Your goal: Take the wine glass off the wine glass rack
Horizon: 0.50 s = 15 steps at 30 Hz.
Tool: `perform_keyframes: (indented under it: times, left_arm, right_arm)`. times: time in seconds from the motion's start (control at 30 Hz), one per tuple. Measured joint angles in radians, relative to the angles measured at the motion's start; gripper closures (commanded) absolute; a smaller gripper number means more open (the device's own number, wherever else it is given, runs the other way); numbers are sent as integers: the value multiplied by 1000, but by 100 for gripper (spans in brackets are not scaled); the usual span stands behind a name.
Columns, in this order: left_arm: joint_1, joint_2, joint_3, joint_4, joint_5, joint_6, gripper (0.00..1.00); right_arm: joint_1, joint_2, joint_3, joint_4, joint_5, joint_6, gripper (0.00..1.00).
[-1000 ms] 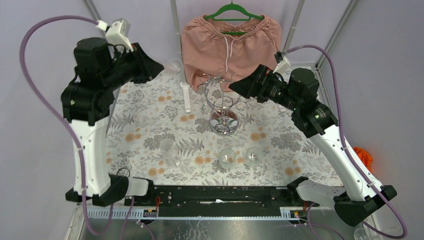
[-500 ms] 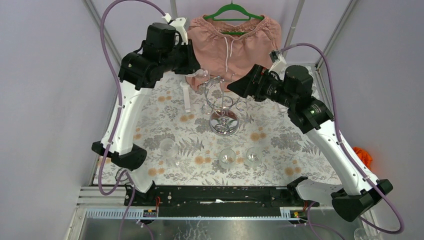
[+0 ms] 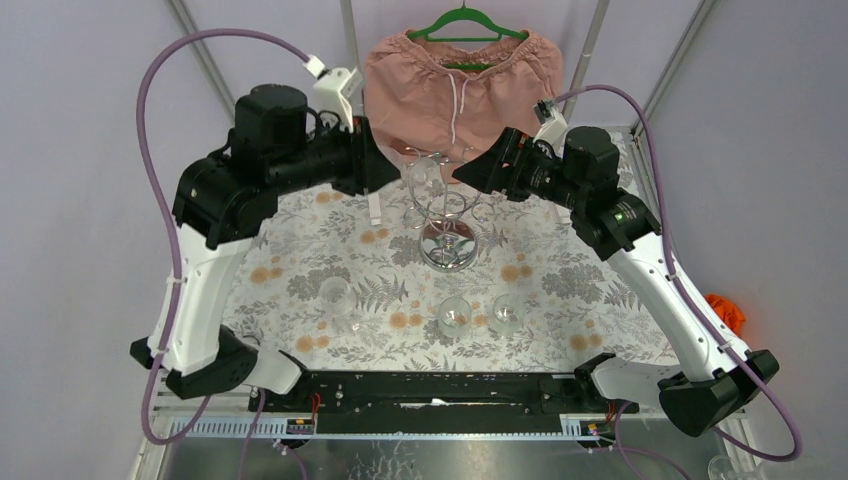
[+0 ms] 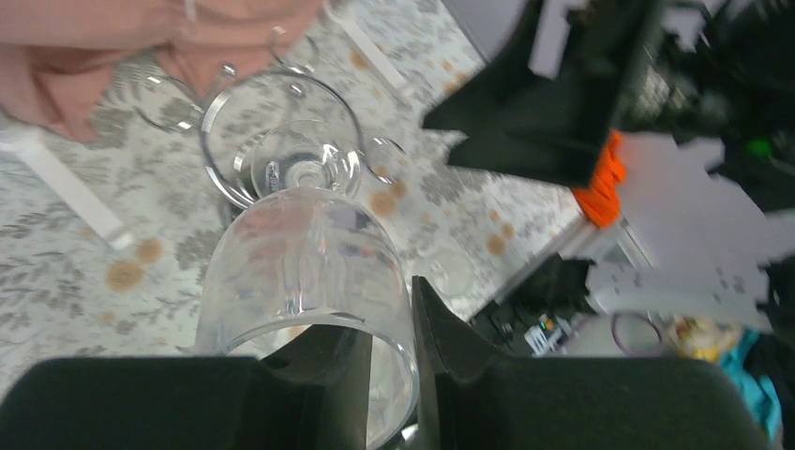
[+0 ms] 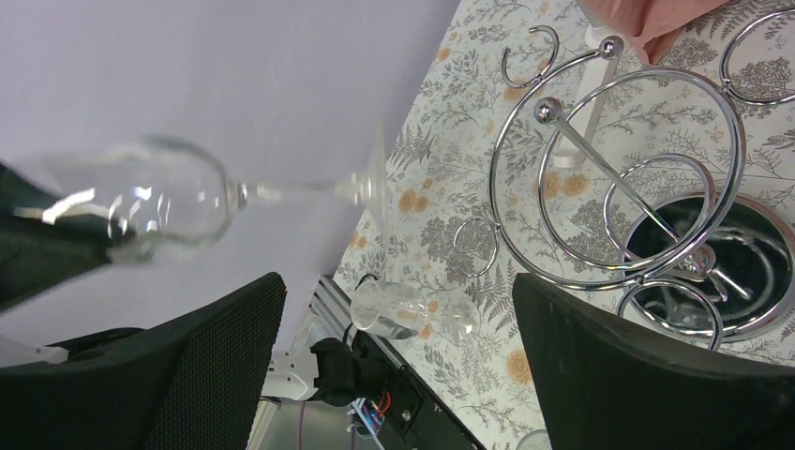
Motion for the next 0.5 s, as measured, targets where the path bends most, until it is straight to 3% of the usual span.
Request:
perform_keyframes:
  times: [0.2, 0.5]
  left_arm:
    - [-121, -111, -161, -4, 21, -3, 100]
    - [-257, -189, -371, -42, -101, 5, 100]
  right_arm:
    - [-4, 0, 0, 0, -13, 0, 0]
    - [-5, 0, 0, 0, -16, 0, 0]
